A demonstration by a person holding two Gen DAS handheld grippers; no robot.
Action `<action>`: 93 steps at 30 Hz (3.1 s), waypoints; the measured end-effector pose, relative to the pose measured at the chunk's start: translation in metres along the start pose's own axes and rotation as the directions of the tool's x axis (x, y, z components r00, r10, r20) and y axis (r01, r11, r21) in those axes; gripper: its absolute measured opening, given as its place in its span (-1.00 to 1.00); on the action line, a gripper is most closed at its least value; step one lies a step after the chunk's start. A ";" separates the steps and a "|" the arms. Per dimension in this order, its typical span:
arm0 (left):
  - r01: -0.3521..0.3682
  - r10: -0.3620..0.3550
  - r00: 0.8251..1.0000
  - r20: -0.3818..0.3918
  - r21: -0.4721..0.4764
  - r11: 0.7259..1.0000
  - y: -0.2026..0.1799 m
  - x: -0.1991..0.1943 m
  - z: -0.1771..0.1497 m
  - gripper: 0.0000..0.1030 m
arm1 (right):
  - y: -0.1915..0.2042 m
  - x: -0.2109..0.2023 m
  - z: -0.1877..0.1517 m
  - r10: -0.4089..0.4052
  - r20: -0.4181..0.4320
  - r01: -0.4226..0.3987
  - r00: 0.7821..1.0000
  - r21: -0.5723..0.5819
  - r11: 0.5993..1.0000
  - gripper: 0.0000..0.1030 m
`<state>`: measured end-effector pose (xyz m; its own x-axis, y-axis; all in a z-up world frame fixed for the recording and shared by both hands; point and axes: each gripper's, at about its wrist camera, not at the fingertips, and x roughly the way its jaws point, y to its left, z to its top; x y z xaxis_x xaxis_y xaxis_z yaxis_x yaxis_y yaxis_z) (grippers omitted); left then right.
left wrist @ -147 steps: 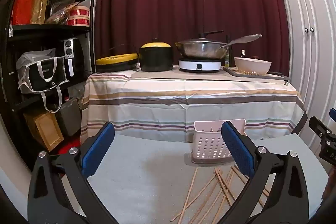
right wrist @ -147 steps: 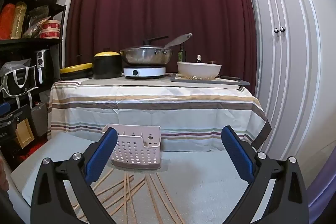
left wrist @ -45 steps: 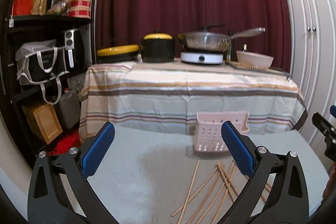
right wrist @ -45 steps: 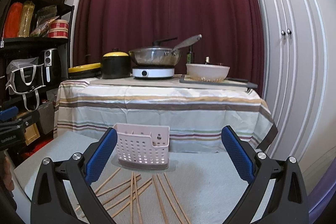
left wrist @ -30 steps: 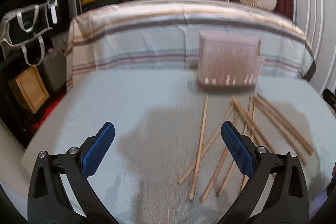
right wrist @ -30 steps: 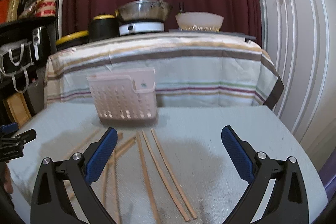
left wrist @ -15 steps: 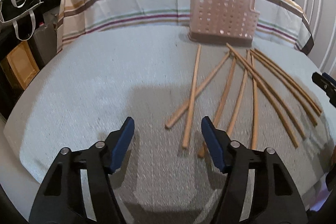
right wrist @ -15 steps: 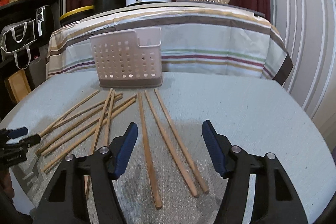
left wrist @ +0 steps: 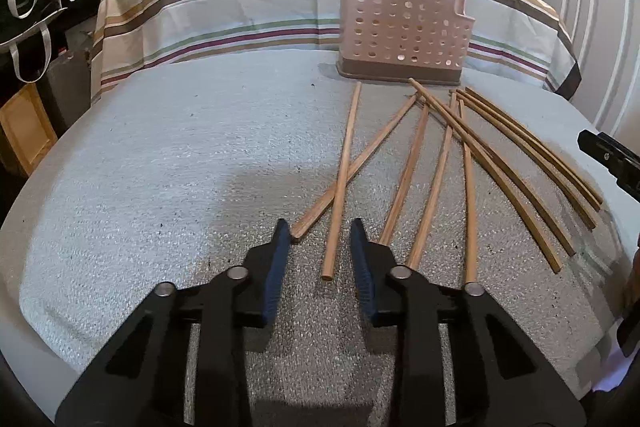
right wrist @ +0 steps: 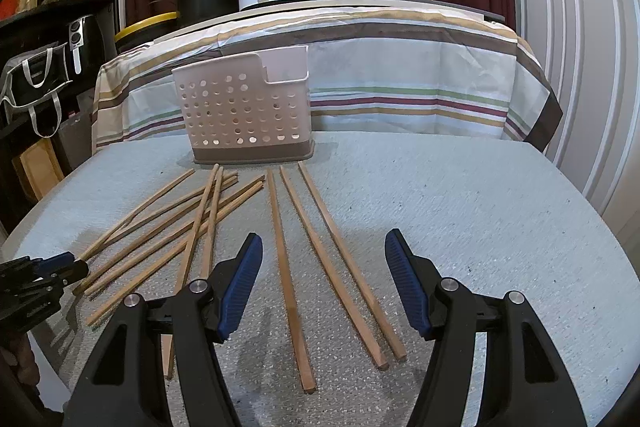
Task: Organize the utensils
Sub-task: 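Lower the left tool and grasp a wooden chopstick while the right tool hovers nearby, then grasp a wooden chopstick with the right tool while the left tool holds its chopstick, then lift both held chopsticks and lower them into the pink caddy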
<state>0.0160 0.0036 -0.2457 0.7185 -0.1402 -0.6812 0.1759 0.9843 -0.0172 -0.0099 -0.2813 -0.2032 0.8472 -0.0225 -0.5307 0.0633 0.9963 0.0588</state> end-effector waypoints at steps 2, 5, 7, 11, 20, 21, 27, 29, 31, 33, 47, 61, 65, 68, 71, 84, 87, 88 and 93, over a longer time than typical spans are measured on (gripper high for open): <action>0.012 -0.012 1.000 0.010 -0.001 1.000 0.001 0.000 0.002 -0.58 | 0.001 0.000 -0.001 0.000 0.001 0.000 1.000 -0.002 1.000 0.22; -0.004 0.004 1.000 0.013 0.012 1.000 -0.002 0.001 0.001 -0.58 | 0.002 0.000 -0.001 0.004 0.001 -0.004 1.000 -0.001 1.000 0.22; -0.013 0.013 1.000 0.017 0.012 1.000 -0.002 0.001 0.001 -0.58 | 0.002 0.000 -0.002 0.005 -0.001 -0.005 1.000 -0.002 1.000 0.22; -0.031 0.030 0.998 0.052 0.023 0.999 -0.004 -0.007 0.002 -0.58 | 0.003 0.000 -0.003 0.005 -0.001 -0.005 1.000 0.000 1.000 0.22; -0.021 0.020 0.999 0.040 0.024 0.999 -0.005 -0.003 -0.001 -0.76 | 0.001 0.001 -0.004 0.010 -0.004 -0.010 1.000 0.008 1.000 0.22; -0.021 0.020 0.999 0.042 0.021 1.000 -0.005 -0.004 -0.001 -0.77 | 0.002 0.002 -0.005 0.010 -0.005 -0.010 1.000 0.009 1.000 0.22; -0.018 0.017 0.999 0.041 0.036 0.999 -0.008 -0.003 -0.003 -0.83 | 0.001 0.001 -0.004 0.011 -0.007 -0.011 1.000 0.007 1.000 0.22; -0.018 0.017 0.999 0.043 0.036 0.999 -0.008 -0.003 -0.003 -0.83 | 0.001 0.001 -0.004 0.011 -0.008 -0.011 1.000 0.007 1.000 0.22; -0.005 0.003 0.999 0.045 0.034 0.999 -0.008 -0.003 -0.003 -0.85 | 0.001 0.001 -0.004 0.011 -0.008 -0.011 1.000 0.007 1.000 0.22; -0.006 0.004 0.999 0.049 0.033 0.999 -0.007 -0.004 -0.003 -0.88 | 0.001 0.001 -0.004 0.011 -0.008 -0.011 1.000 0.006 1.000 0.22; 0.007 -0.009 0.997 0.079 0.025 1.000 -0.004 -0.015 0.005 -0.89 | 0.003 -0.003 -0.008 0.017 -0.020 -0.017 1.000 -0.013 1.000 0.09; 0.002 -0.003 0.997 0.075 0.022 1.000 -0.001 -0.015 0.004 -0.89 | 0.008 -0.004 -0.032 0.063 -0.114 -0.067 0.991 -0.035 0.997 -0.31; 0.002 -0.003 0.997 0.075 0.020 1.000 0.000 -0.015 0.004 -0.89 | 0.008 -0.002 -0.040 0.071 -0.136 -0.076 0.988 -0.031 0.997 -0.43; 0.002 -0.004 0.997 0.075 0.022 1.000 -0.001 -0.015 0.004 -0.89 | 0.008 0.001 -0.045 0.076 -0.147 -0.081 0.986 -0.029 0.996 -0.55; 0.003 -0.004 0.997 0.074 0.021 1.000 0.000 -0.015 0.004 -0.89 | 0.008 -0.001 -0.048 0.087 -0.131 -0.092 0.988 -0.028 0.995 -0.72; -0.003 0.002 0.995 0.102 0.004 1.000 0.006 -0.022 0.006 -0.89 | 0.012 -0.014 -0.041 0.102 -0.071 -0.104 0.992 -0.024 0.994 -0.86; -0.005 0.005 0.993 0.117 0.005 1.000 0.006 -0.026 0.007 -0.89 | 0.015 -0.020 -0.035 0.101 -0.046 -0.103 0.994 -0.036 0.994 -0.86; -0.005 0.005 0.993 0.121 0.004 1.000 0.007 -0.028 0.007 -0.89 | 0.015 -0.022 -0.034 0.101 -0.040 -0.102 0.994 -0.038 0.994 -0.86; -0.009 0.009 0.990 0.141 -0.005 1.000 0.008 -0.035 0.011 -0.89 | 0.015 -0.029 -0.025 0.101 -0.007 -0.101 0.995 -0.039 0.994 -0.86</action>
<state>-0.0003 0.0156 -0.2145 0.8080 -0.1447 -0.5711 0.1664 0.9860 -0.0144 -0.0470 -0.2631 -0.2077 0.8455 0.0787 -0.5282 -0.0433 0.9959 0.0791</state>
